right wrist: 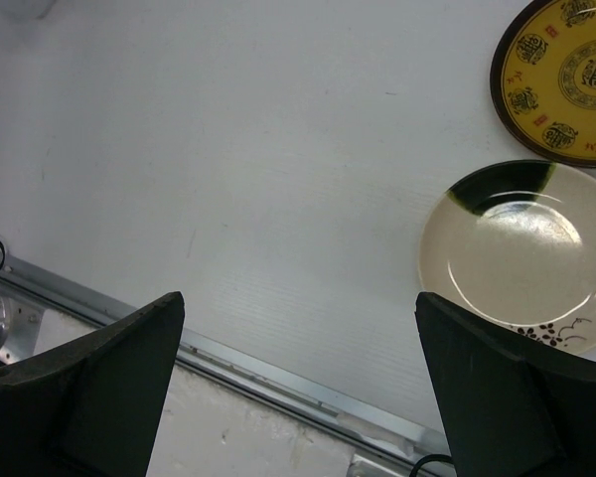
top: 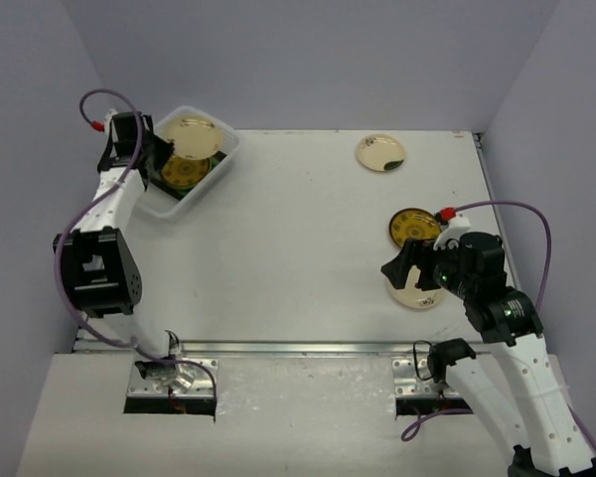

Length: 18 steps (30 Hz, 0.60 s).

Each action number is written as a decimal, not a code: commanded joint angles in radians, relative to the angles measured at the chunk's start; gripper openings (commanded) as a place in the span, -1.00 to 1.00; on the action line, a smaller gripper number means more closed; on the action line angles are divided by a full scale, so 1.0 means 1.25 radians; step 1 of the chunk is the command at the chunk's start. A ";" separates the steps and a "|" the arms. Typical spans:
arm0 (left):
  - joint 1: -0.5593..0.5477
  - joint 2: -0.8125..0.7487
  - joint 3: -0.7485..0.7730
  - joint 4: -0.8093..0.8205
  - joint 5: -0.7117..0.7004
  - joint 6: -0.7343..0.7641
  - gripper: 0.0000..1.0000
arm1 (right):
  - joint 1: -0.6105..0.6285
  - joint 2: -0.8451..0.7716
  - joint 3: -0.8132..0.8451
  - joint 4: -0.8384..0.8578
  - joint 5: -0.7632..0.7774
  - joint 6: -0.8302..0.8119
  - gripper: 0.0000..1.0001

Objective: Place the plates into the plastic bin on the countertop

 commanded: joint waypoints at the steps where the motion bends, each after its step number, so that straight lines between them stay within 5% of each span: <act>1: 0.064 0.157 0.162 -0.100 -0.024 -0.027 -1.00 | 0.000 0.002 0.001 0.034 -0.010 -0.005 0.98; 4: 0.098 0.249 0.270 -0.149 -0.003 -0.018 -1.00 | 0.000 0.000 -0.003 0.037 -0.012 -0.005 0.98; 13: 0.112 0.234 0.241 -0.101 0.055 0.002 -0.84 | 0.000 0.019 -0.013 0.050 -0.021 -0.004 0.98; 14: 0.111 0.233 0.237 -0.100 0.058 0.003 -0.61 | 0.000 0.021 -0.013 0.051 -0.028 -0.003 0.98; 16: 0.110 0.235 0.232 -0.103 0.061 0.004 0.17 | 0.000 0.020 -0.017 0.054 -0.032 -0.001 0.98; 18: 0.110 0.234 0.231 -0.107 0.066 0.007 0.66 | 0.000 0.020 -0.021 0.058 -0.033 0.000 0.98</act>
